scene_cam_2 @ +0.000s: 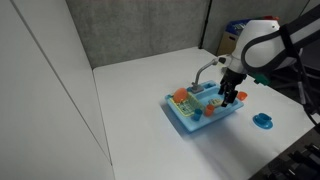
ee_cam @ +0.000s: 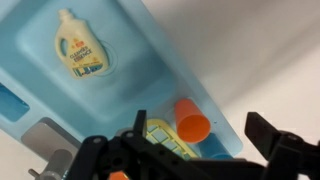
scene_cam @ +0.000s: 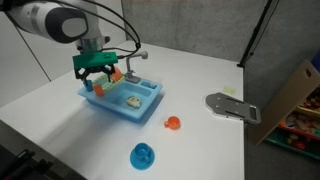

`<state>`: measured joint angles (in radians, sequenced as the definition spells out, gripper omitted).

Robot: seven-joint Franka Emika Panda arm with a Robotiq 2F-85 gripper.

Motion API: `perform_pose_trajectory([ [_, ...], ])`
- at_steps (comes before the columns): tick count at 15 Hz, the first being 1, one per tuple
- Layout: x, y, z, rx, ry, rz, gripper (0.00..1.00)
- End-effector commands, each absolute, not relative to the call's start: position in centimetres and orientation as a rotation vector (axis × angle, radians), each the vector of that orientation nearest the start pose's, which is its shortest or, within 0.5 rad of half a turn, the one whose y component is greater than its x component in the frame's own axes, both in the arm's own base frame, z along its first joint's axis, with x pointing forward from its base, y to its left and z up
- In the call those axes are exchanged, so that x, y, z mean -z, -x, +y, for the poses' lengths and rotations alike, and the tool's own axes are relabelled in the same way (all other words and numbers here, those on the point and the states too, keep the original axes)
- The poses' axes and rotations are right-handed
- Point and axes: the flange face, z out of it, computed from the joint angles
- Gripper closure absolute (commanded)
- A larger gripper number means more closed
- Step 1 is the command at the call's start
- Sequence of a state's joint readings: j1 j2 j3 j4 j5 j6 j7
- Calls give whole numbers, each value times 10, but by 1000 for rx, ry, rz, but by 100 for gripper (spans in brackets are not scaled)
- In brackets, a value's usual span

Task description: Remove the orange cup from the sink and put it on the countertop next to blue cup

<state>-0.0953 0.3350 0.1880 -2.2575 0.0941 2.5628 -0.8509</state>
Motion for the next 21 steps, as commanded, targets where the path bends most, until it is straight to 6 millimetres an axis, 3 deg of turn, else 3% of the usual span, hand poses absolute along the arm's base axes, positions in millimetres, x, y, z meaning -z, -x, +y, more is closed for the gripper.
perform_pose_trajectory([
  [1,-230,-526,32,-14,2833,-1026,0],
  [8,-245,-515,9,-8,3004,-583,0],
  [10,-248,-511,11,-8,2993,-588,0],
  [11,-237,-521,9,-26,2980,-623,0],
  [18,-241,-516,10,-24,2983,-621,0],
  [21,-253,-508,10,-13,3008,-568,0],
])
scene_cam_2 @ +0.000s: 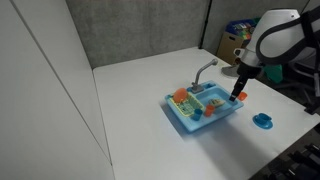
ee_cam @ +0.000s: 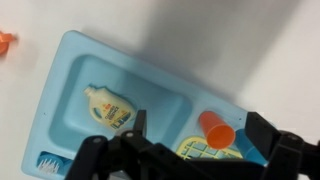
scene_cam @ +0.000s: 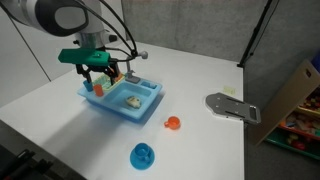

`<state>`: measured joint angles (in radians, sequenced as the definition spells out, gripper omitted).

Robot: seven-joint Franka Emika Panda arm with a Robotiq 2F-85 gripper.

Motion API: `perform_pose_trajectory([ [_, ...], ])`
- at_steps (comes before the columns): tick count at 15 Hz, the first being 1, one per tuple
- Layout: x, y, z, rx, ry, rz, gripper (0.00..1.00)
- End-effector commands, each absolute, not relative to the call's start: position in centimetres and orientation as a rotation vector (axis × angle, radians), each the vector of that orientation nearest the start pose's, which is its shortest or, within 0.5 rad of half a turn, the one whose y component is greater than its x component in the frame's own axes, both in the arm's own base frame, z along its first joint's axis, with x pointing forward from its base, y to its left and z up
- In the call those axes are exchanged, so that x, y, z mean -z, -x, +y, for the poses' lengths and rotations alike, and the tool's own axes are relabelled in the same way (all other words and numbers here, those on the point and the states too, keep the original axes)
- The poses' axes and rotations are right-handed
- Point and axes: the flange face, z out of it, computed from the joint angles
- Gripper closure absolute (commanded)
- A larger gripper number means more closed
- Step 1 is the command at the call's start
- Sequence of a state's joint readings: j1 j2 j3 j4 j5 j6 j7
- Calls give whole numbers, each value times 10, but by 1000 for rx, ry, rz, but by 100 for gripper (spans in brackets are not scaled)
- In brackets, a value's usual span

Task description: Remove the orange cup from the sink and put it on the countertop next to blue cup

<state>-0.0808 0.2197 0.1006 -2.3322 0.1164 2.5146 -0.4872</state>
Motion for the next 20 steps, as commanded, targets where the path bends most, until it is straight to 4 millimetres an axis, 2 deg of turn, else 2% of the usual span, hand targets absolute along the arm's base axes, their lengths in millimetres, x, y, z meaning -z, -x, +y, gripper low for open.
perform_pose_trajectory([
  [1,-257,-505,10,-7,3013,-535,0],
  [7,-284,-482,7,-26,3051,-313,0],
  [12,-314,-456,-5,-139,3048,-129,0],
  [15,-335,-443,-16,-199,3044,-47,0],
  [20,-374,-425,-34,-176,3036,85,0],
])
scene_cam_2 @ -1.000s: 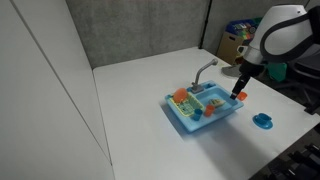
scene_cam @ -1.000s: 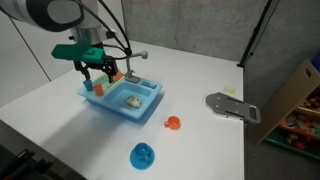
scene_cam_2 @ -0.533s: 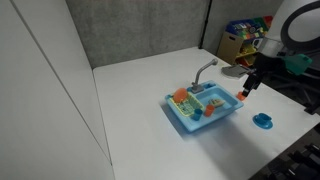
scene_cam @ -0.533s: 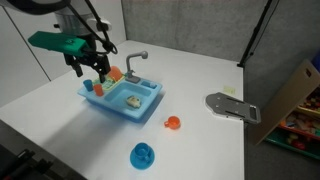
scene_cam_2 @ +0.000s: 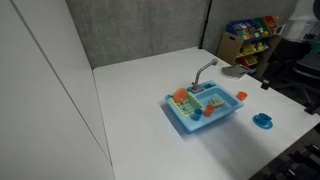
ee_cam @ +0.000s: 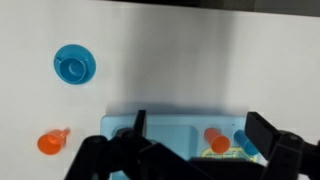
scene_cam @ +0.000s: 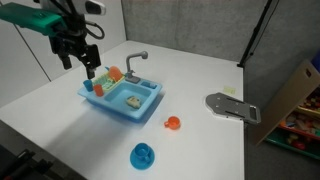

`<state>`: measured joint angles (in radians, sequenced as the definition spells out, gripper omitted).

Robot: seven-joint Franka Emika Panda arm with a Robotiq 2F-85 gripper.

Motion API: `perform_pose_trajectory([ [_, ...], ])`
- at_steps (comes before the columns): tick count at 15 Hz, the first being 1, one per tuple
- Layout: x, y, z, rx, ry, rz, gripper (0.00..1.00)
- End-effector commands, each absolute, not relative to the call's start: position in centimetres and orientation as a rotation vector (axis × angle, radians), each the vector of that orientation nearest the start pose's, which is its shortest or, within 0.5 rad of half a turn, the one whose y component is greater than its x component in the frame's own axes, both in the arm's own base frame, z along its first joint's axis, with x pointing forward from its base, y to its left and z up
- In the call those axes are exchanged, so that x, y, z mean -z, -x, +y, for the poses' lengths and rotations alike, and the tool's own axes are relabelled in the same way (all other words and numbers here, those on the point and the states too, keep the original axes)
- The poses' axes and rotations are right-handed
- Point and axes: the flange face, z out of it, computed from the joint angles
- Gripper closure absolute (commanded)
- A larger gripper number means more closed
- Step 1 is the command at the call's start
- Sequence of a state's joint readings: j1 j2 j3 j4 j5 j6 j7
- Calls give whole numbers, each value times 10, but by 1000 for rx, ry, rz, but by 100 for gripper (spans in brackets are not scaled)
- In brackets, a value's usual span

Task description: Remove the orange cup from the sink and put it on the countertop next to blue cup

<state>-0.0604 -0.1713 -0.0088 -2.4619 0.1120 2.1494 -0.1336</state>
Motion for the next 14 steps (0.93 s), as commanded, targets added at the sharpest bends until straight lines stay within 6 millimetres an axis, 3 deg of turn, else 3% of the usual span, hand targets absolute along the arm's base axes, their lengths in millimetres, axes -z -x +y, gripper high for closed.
perform_pose_trajectory([
  [1,-382,-422,-37,-164,3038,104,0],
  [14,-483,-384,-70,-62,3130,239,0],
])
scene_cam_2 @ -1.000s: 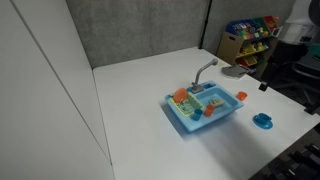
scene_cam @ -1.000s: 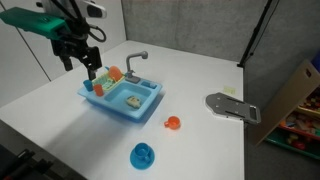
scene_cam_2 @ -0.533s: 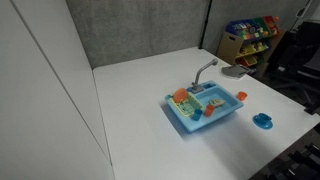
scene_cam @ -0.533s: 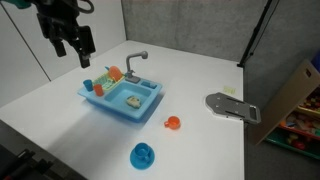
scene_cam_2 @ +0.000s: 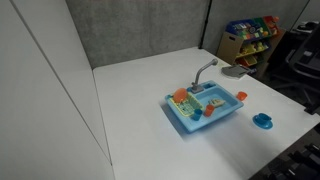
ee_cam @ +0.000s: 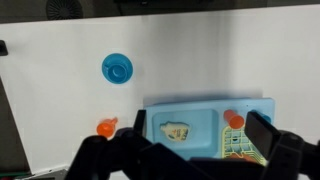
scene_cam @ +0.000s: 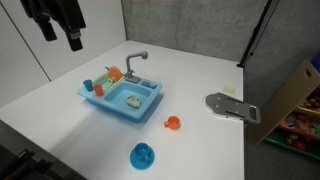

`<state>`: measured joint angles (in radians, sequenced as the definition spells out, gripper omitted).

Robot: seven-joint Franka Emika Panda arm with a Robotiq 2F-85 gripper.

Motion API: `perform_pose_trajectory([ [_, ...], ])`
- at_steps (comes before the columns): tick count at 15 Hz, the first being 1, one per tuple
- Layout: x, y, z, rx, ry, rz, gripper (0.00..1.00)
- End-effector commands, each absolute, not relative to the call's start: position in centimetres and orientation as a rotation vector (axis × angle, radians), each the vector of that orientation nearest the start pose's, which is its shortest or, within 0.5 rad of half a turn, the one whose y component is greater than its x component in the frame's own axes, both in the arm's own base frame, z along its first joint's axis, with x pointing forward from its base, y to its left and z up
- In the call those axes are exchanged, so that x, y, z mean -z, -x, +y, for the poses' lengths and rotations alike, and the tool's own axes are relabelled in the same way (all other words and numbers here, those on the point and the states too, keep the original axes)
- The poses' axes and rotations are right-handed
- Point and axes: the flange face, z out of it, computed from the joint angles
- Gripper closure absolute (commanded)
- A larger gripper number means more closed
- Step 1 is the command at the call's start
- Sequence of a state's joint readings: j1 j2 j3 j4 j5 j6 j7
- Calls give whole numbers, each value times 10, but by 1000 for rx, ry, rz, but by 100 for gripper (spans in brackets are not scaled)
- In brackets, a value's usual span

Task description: Remove the orange cup from the sink and put it on the countertop next to blue cup

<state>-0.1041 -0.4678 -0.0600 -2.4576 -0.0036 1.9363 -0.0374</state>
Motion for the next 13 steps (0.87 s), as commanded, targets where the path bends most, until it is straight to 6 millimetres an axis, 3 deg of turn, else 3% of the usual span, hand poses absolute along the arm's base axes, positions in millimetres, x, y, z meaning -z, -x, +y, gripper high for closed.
perform_pose_trajectory([
  [1,-488,-381,-71,-54,3129,245,0],
  [5,-498,-378,-71,-40,3119,237,0],
  [13,-488,-381,-68,-43,3113,209,0],
])
